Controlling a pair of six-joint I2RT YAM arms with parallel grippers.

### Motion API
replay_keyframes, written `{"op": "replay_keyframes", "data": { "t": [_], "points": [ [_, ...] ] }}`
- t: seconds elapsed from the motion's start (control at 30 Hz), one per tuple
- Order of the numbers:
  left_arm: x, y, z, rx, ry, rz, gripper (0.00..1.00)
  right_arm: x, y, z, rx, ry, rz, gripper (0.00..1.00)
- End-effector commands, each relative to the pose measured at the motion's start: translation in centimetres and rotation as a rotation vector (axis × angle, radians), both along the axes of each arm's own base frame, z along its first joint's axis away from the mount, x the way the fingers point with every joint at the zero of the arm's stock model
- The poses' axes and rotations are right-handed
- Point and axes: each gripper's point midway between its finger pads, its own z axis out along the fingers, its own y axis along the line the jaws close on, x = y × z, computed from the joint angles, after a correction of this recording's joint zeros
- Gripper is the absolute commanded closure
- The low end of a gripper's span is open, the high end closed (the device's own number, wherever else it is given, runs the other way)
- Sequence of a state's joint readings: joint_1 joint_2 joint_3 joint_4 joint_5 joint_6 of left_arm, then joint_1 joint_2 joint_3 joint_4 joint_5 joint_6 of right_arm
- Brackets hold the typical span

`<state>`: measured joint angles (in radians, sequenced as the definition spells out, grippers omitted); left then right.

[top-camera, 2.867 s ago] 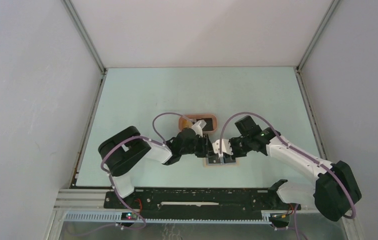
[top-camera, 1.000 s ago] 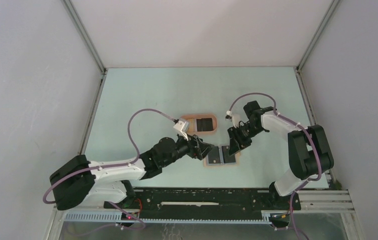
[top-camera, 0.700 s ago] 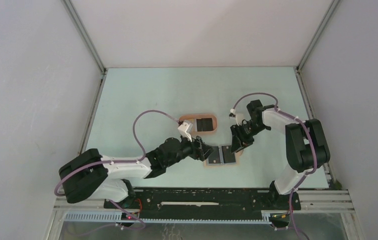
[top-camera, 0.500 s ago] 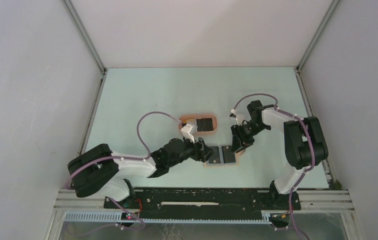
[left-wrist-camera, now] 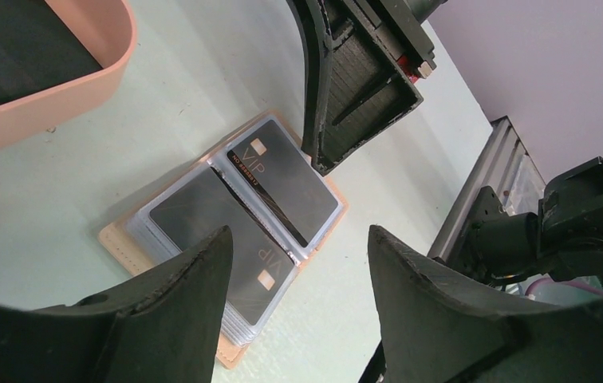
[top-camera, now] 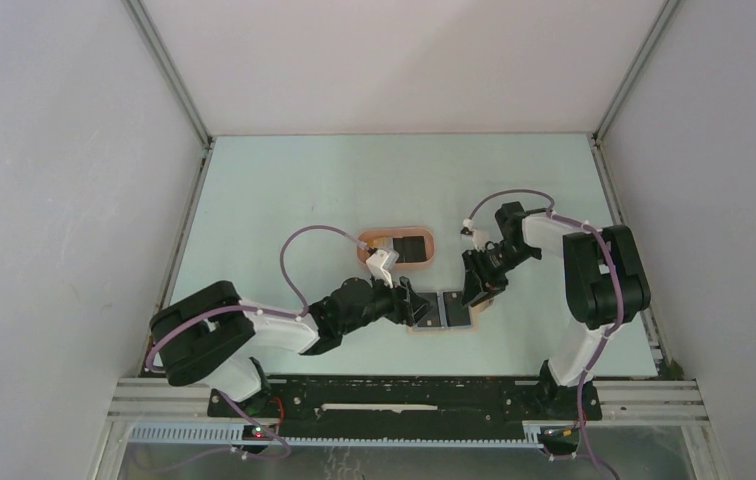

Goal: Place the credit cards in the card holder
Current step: Insert the credit card into the card holder.

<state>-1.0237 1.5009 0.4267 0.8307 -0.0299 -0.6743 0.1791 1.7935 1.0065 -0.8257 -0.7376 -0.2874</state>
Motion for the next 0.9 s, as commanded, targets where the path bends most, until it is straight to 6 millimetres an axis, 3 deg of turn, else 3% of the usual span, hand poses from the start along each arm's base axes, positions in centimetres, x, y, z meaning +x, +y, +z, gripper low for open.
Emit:
{"op": "replay_keyframes", "data": {
  "t": [0.0, 0.87],
  "points": [
    [0.66, -1.54, 3.02, -0.085, -0.043, -0.010, 0.32, 0.82, 0.31, 0.72, 0.026, 0.001, -0.015, 0.52],
    [0.77, -1.93, 2.78, -0.083, -0.032, -0.015, 0.33, 0.69, 0.52, 0.52, 0.048, 0.033, -0.012, 0.45]
  ]
}}
